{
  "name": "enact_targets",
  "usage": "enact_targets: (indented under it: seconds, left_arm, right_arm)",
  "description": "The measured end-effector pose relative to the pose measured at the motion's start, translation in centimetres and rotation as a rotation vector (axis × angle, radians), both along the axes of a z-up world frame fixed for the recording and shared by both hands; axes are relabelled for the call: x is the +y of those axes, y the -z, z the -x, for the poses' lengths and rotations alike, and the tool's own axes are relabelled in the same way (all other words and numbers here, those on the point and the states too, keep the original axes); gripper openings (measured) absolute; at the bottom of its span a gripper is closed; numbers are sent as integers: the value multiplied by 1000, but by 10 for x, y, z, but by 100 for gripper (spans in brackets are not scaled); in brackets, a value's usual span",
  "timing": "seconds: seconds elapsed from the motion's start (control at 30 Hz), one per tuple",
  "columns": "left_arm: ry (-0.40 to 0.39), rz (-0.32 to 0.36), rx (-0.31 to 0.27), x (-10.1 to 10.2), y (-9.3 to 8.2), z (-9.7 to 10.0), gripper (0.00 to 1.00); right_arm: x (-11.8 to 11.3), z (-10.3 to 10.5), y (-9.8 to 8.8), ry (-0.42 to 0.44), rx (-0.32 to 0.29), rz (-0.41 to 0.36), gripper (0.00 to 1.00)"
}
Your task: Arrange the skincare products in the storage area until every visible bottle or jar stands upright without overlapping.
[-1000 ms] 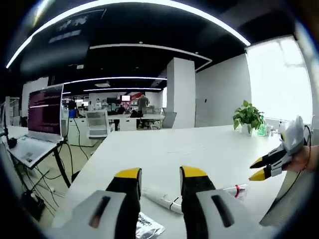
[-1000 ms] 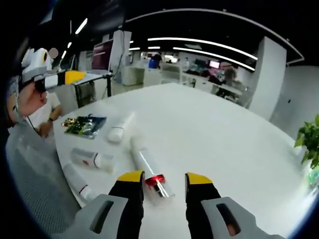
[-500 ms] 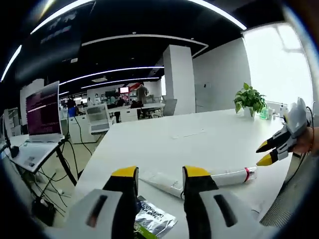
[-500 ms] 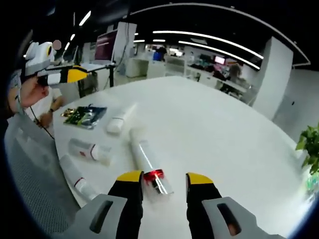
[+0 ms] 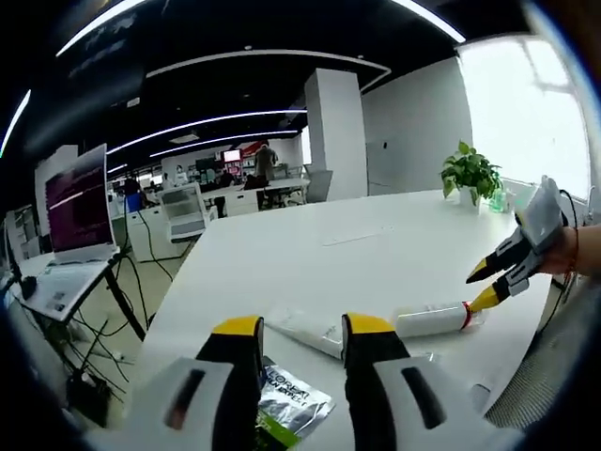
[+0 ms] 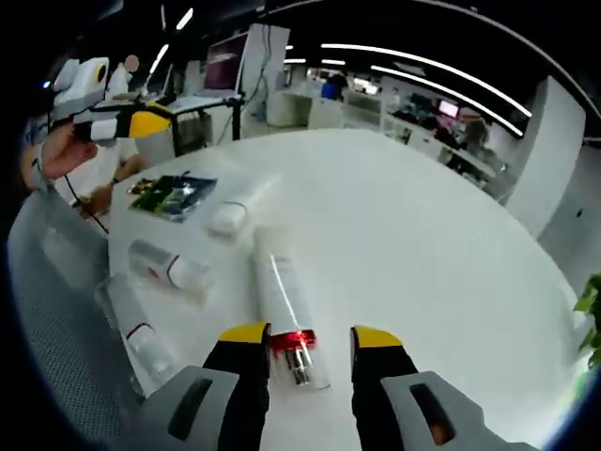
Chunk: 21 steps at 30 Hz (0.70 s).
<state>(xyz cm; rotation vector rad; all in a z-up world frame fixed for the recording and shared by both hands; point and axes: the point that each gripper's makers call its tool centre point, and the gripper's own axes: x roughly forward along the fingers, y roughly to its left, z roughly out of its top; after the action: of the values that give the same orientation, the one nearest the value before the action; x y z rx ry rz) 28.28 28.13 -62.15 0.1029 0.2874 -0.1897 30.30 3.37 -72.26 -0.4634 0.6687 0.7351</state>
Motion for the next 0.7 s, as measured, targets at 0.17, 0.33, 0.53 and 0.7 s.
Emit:
enact_targets:
  seconds: [0.17, 0.33, 0.53, 0.7]
  left_arm:
    - [9, -15, 4, -1, 1, 0, 28]
    - [1, -15, 9, 1, 2, 1, 27]
    - [-6, -10, 20, 3, 3, 1, 26]
    - [6, -22, 25, 0, 6, 2, 28]
  right_arm:
    - [7, -5, 13, -31, 52, 21, 32]
    - [13, -4, 24, -87, 98, 66, 31]
    - [14, -3, 36, -141, 139, 196, 28]
    - [21, -4, 44, -181, 162, 263, 26]
